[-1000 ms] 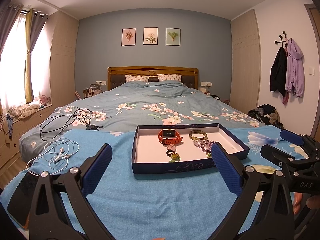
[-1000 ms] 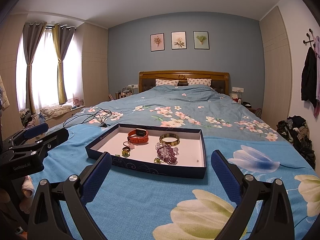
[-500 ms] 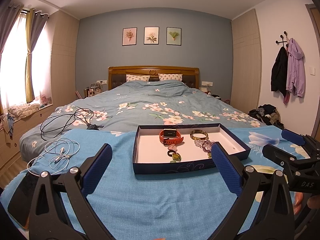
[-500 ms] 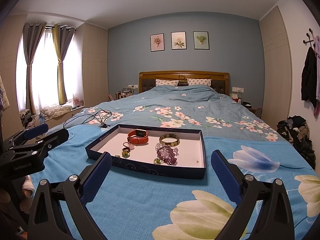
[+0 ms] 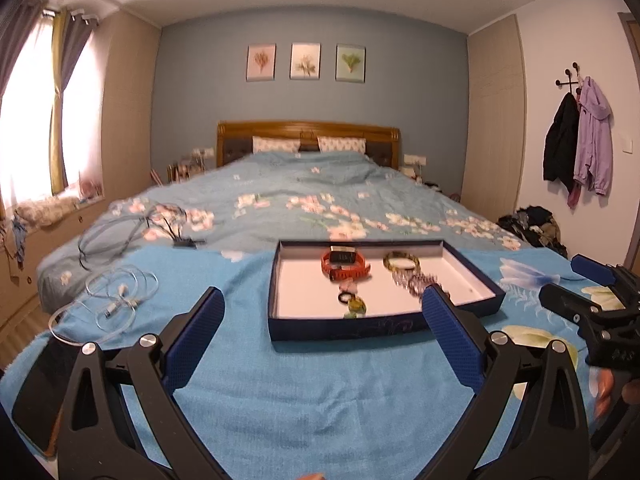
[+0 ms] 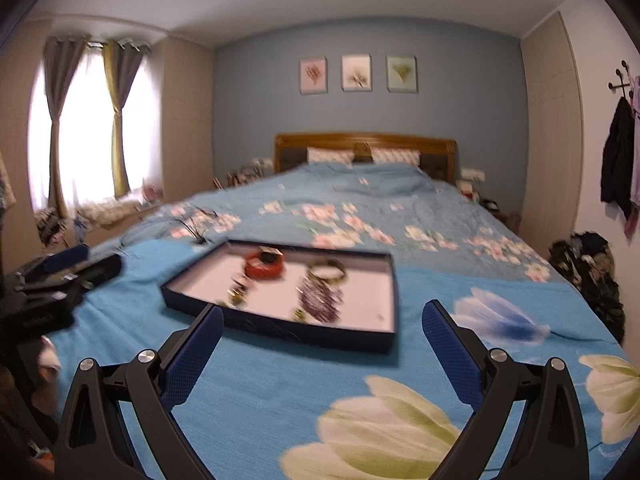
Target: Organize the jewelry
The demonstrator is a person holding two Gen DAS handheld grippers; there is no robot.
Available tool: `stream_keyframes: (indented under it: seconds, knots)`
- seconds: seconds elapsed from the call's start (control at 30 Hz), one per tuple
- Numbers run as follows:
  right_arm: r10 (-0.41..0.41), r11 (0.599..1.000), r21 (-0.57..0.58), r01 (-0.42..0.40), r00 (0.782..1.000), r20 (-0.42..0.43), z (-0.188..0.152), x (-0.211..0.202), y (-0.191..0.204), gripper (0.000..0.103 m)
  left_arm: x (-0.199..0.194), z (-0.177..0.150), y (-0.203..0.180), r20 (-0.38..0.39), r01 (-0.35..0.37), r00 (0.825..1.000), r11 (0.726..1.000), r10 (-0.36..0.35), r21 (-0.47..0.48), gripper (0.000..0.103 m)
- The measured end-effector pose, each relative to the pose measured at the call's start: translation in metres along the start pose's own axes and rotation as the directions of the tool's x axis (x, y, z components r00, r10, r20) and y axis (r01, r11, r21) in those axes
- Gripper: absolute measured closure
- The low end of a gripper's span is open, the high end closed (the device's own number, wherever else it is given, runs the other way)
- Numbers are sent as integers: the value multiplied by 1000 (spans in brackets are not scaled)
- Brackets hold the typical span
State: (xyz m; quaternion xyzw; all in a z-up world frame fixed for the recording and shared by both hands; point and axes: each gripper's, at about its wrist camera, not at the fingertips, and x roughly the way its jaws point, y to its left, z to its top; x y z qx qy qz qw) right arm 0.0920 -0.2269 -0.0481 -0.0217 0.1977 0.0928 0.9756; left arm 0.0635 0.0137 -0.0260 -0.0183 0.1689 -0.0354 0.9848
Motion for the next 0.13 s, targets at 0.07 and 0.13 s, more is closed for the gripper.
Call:
stream_keyframes:
  seconds: [0.07, 0.13]
  knots:
    - [-48, 999, -18, 46, 995, -90, -3, 16, -20, 7, 8, -2, 5, -35, -13, 999, 1000, 13, 3, 6]
    - [-73, 997, -19, 70, 985, -159, -5, 27, -35, 7, 17, -3, 13, -80, -22, 997, 1000, 22, 1, 6]
